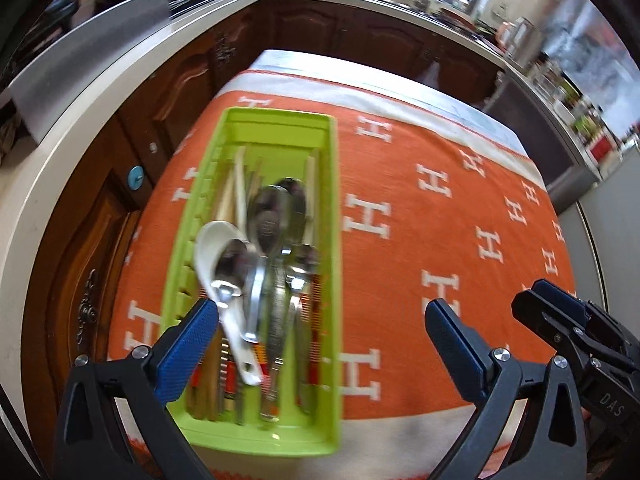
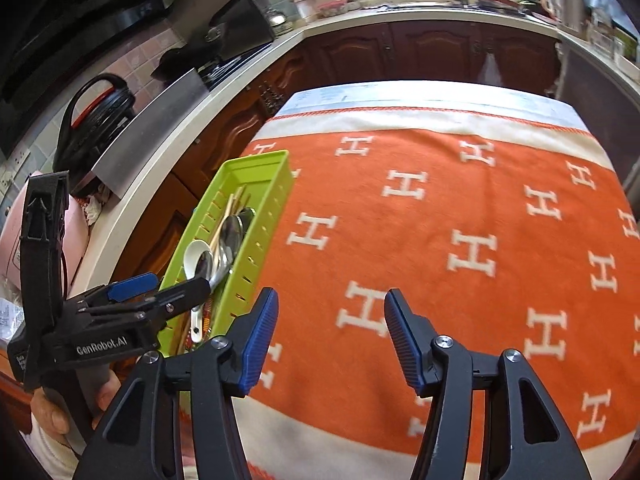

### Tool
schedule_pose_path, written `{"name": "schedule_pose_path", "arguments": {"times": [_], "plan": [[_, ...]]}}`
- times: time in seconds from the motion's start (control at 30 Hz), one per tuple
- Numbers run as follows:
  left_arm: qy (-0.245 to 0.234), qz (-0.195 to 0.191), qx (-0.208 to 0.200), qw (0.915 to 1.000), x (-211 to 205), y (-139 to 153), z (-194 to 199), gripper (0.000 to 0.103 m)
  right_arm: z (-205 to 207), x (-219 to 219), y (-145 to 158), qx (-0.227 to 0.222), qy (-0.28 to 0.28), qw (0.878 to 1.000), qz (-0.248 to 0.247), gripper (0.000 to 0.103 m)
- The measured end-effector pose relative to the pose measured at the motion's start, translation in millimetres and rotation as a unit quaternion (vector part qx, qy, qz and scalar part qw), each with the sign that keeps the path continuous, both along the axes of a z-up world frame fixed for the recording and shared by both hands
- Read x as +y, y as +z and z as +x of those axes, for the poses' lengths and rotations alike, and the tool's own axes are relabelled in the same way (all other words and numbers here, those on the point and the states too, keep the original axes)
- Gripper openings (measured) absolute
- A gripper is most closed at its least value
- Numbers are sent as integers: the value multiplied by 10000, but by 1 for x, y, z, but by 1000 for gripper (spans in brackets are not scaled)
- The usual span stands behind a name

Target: Organize utensils

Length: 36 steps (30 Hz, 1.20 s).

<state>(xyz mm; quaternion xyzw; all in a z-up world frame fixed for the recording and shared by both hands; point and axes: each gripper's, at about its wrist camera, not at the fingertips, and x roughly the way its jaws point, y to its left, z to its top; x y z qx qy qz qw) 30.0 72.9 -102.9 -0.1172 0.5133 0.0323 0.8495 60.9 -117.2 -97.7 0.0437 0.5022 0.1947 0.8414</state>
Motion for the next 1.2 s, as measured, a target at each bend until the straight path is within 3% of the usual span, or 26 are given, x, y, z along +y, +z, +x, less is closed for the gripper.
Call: {"name": "schedule_pose_path", "arguments": {"times": [0.13, 0.33, 0.67, 0.9, 1.0, 1.2], "plan": [[-203, 134, -65, 9997, -25, 7, 0, 102, -15, -23, 9, -115, -204, 9997, 31, 64], [-328, 233, -221, 9989, -49, 23, -1, 102, -29, -51, 25, -233, -391, 9990, 34, 66], [-449, 377, -819, 9949, -73, 77, 1, 102, -30, -79, 71, -410, -557, 9975, 118, 69], [-421, 581, -1072, 9916, -85, 101, -9, 102, -42, -79, 96, -523, -642, 9960, 325, 71], [-346, 752, -1142, 9900, -87, 106, -14, 102, -52, -75, 103, -705, -712, 9948, 194, 72], [-301, 725, -1181, 9899, -85, 108, -22, 102, -67, -75, 113, -925, -809, 9924, 94, 74]]}}
